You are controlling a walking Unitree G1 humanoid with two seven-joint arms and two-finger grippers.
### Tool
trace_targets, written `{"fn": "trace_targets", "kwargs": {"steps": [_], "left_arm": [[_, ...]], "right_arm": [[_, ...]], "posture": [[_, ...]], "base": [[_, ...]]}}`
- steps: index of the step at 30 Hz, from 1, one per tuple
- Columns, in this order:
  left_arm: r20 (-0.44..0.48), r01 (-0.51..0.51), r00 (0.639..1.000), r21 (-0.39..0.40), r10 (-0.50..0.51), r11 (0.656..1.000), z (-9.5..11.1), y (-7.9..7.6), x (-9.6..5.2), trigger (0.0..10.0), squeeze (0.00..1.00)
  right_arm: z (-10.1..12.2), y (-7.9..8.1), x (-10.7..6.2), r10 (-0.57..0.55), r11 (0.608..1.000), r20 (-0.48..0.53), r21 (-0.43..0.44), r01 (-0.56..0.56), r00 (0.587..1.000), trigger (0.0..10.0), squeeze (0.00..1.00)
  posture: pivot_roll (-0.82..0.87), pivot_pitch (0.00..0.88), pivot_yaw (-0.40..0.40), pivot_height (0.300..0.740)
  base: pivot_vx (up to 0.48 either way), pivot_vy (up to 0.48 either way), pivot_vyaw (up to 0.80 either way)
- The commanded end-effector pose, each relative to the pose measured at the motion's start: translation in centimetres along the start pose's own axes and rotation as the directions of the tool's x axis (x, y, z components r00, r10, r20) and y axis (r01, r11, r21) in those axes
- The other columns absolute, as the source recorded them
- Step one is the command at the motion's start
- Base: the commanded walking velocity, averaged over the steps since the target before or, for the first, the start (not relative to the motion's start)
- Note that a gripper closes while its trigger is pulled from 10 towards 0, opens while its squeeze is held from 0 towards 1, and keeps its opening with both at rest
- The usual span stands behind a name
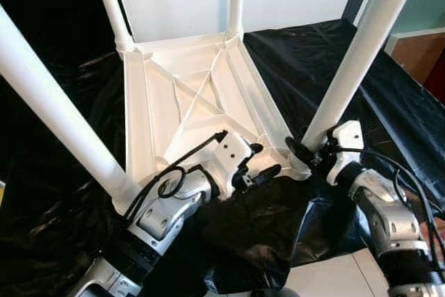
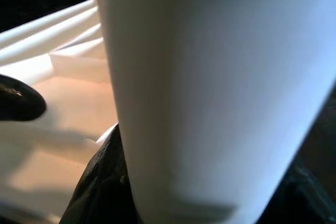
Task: Building children table
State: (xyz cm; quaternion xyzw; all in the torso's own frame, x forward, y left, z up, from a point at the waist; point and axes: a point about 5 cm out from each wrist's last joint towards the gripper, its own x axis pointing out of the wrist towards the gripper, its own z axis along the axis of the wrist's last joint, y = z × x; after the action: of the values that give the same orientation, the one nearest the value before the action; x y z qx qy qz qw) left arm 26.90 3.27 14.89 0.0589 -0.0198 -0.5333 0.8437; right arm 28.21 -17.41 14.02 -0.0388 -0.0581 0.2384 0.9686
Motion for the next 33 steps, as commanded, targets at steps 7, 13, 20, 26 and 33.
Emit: {"fn": "trace_targets", "kwargs": {"steps": [7, 13, 20, 26, 33], "left_arm": [[0.002, 0.167, 0.986, -0.006, -0.167, 0.986, -0.2, -0.8, 0.1, 10.0, 0.00], [0.019, 0.172, 0.985, -0.009, -0.171, 0.985, 0.0, -0.9, 0.4, 10.0, 0.00], [0.012, 0.157, 0.988, 0.013, -0.157, 0.988, -0.1, -1.0, 0.4, 10.0, 0.00], [0.002, 0.137, 0.991, 0.032, -0.137, 0.990, -0.2, -0.7, 0.3, 10.0, 0.00], [0.007, 0.132, 0.991, 0.035, -0.132, 0.991, -0.1, -0.7, 0.4, 10.0, 0.00]], "right_arm": [[-1.7, 0.6, -0.9, -0.345, 0.938, -0.064, 0.021, 0.346, 0.937, 10.0, 0.00], [-2.5, 1.3, -1.7, -0.561, 0.824, -0.114, 0.026, 0.567, 0.820, 10.0, 0.00], [-2.6, 2.7, -1.7, -0.669, 0.728, -0.144, 0.069, 0.682, 0.729, 10.0, 0.00], [-2.2, 2.3, -1.7, -0.684, 0.720, -0.128, 0.040, 0.693, 0.718, 10.0, 0.00], [-1.9, 2.8, -1.1, -0.646, 0.753, -0.118, 0.061, 0.655, 0.754, 10.0, 0.00]], "posture": [[-0.06, 0.119, 0.001, 0.740], [-0.07, 0.122, 0.002, 0.740], [-0.07, 0.129, 0.007, 0.740], [-0.07, 0.129, 0.007, 0.740], [-0.07, 0.133, 0.003, 0.740]], "base": [[0.000, 0.000, 0.00], [0.000, 0.000, 0.00], [0.000, 0.000, 0.00], [0.000, 0.000, 0.00], [0.000, 0.000, 0.00]]}}
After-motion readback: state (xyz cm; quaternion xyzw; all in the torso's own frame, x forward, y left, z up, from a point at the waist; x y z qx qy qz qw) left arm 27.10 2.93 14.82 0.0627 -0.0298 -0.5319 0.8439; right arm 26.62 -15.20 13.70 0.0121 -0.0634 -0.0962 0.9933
